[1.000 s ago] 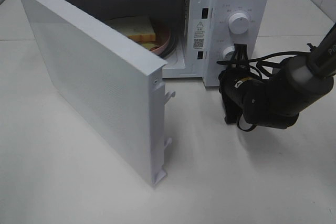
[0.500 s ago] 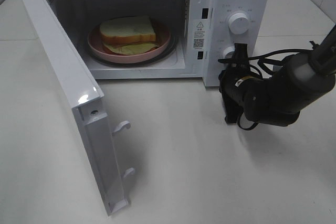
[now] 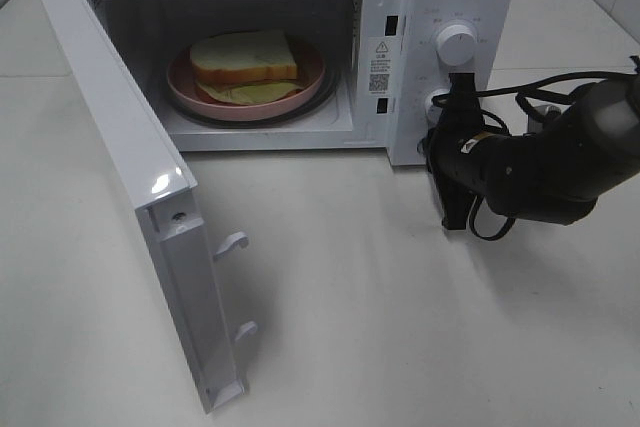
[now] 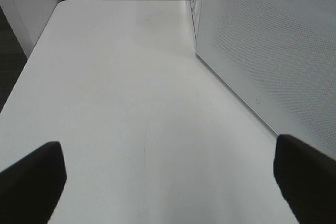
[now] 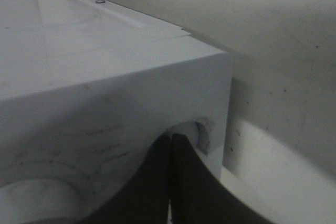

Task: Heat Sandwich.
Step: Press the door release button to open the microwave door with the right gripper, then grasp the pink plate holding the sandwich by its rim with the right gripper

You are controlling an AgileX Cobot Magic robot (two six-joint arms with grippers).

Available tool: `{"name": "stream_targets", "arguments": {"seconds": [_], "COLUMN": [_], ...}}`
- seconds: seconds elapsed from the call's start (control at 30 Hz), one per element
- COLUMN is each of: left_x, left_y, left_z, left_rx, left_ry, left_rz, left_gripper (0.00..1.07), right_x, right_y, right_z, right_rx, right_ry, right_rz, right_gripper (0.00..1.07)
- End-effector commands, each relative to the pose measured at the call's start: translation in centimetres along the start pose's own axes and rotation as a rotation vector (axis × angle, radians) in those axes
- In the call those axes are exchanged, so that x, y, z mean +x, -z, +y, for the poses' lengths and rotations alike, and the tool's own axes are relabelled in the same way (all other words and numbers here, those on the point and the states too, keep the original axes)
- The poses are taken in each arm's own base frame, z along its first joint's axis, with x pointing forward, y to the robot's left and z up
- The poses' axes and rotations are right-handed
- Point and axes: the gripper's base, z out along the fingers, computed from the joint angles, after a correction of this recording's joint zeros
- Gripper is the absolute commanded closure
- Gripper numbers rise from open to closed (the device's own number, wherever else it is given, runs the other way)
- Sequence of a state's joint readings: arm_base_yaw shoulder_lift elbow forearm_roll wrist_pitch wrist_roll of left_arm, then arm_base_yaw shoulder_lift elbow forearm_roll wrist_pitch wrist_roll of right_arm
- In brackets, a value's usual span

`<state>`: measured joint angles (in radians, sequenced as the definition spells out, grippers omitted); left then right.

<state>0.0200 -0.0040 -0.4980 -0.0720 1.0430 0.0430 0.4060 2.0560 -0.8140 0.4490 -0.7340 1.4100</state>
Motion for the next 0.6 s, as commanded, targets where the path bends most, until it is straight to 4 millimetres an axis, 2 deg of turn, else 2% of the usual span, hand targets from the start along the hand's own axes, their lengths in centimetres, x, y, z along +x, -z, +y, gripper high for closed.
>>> {"name": "stream_targets", "arguments": {"seconds": [0.03,0.43,0.53,0.6], "left_x": [0.1,0.1,0.1,0.1], "left_y": [0.3,0.3,0.3,0.3], "left_z": [0.0,0.0,0.0,0.0], "left_rx": [-0.003,-0.003,-0.003,-0.003], "left_ry": [0.001,0.001,0.001,0.001], "left_rz": [-0.031,-0.031,-0.031,-0.031], "left_gripper": [0.03,0.03,0.03,0.03], "right_x": [0.5,0.3,0.5,0.5], "right_y": [1.0,4.8,6.2,6.5], "right_z": [1.4,0.7,1.0,1.0], "right_rx": [-0.04,0.177,0.262,0.28], "right_ry": [0.064,0.238,0.381,0.407], "right_rz": [0.045,0.124,0.191,0.205], "right_gripper": [1.07,1.05,1.05,1.04]}}
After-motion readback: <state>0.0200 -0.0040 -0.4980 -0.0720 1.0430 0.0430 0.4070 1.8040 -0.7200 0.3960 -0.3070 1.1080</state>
